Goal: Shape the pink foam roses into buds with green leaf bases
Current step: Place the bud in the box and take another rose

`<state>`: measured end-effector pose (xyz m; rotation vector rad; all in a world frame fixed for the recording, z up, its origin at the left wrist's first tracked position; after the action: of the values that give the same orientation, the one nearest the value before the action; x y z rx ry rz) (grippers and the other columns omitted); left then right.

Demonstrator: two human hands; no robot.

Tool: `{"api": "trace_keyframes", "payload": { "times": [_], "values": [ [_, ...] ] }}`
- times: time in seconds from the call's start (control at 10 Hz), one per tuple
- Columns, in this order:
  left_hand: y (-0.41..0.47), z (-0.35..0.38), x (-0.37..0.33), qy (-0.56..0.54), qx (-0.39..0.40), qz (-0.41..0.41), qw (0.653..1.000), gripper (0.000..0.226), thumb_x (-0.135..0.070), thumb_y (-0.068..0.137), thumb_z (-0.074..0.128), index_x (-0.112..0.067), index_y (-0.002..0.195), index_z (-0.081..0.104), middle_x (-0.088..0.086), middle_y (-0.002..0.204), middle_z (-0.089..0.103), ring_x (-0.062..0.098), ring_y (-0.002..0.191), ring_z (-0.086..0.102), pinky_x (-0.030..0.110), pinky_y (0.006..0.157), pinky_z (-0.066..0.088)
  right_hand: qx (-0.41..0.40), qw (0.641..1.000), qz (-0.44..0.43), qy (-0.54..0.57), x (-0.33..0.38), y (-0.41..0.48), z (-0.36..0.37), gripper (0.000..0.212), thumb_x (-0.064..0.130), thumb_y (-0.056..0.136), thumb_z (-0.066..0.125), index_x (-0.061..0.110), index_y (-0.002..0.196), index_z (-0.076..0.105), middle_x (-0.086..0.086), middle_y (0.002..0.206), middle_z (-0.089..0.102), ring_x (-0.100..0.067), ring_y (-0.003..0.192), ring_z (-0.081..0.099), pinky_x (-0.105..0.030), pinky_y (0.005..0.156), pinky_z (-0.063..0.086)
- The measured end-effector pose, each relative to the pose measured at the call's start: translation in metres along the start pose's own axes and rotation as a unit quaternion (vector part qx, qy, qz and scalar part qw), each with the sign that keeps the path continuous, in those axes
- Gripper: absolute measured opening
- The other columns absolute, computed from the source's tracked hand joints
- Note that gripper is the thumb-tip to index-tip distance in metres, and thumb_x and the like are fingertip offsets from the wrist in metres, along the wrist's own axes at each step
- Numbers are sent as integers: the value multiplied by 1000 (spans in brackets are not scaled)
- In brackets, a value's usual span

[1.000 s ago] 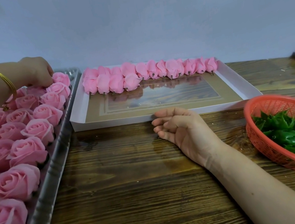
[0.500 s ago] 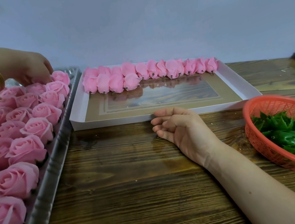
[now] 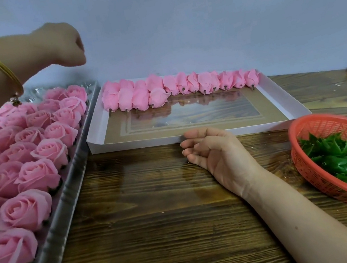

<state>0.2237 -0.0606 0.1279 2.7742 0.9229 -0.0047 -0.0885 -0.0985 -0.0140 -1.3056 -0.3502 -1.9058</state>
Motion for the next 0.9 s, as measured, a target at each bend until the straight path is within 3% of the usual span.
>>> {"api": "trace_keyframes", "payload": {
  "times": [0.1,0.3,0.5,0.6,0.7,0.8,0.9],
  "values": [
    [-7,0,-30,-46,-40,36,997,27,-2,86,57,-3,111,68,18,116,66,38,104,59,40,84,46,0,1000,1,2,0,0,0,32,-19,78,43,-3,96,65,-12,77,69,-16,66,67,-21,60,55],
    [-20,20,-90,-110,-7,101,989,24,-1,83,57,-6,104,69,8,98,63,25,88,53,31,77,43,3,1000,3,7,-1,1,-1,32,-19,77,43,-4,95,65,-12,77,69,-16,66,67,-21,61,55],
    [-25,63,-117,-90,56,108,988,25,0,80,58,-6,102,67,19,111,66,36,101,62,37,82,51,2,1000,4,12,-1,2,-1,32,-19,77,42,-4,93,65,-11,74,68,-16,63,67,-21,59,55],
    [-26,89,-124,-53,59,115,990,18,-5,81,61,-2,99,65,19,103,66,37,99,63,38,77,52,1,1000,5,11,-1,2,-1,32,-18,77,43,-4,95,65,-12,76,68,-17,64,67,-21,60,55],
    [-27,109,-128,-10,29,125,992,17,-16,85,62,-10,74,51,9,83,52,33,90,53,36,69,39,4,1000,7,11,-1,2,-2,32,-17,77,44,-3,95,66,-12,78,68,-17,66,67,-22,61,55],
    [-27,122,-130,18,2,130,991,10,-17,88,59,-9,92,55,12,99,48,32,102,42,37,73,34,6,1000,8,13,-1,2,-2,32,-17,75,45,-3,95,66,-12,79,68,-17,66,67,-22,61,55],
    [-23,131,-129,57,-16,130,990,31,-19,91,58,-7,120,55,17,118,50,37,116,40,39,80,37,9,1000,11,19,-1,3,-3,32,-15,73,48,-3,96,67,-13,80,69,-17,68,68,-22,61,55]
  ]
}}
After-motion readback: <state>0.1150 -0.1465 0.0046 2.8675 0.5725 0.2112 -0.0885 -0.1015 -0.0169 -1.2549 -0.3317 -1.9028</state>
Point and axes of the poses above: each hand's wrist, its own y-axis towards the middle knuckle, its own z-axis out of the palm, x = y × z, the point moved 2 cm from there along y, towards the middle knuckle
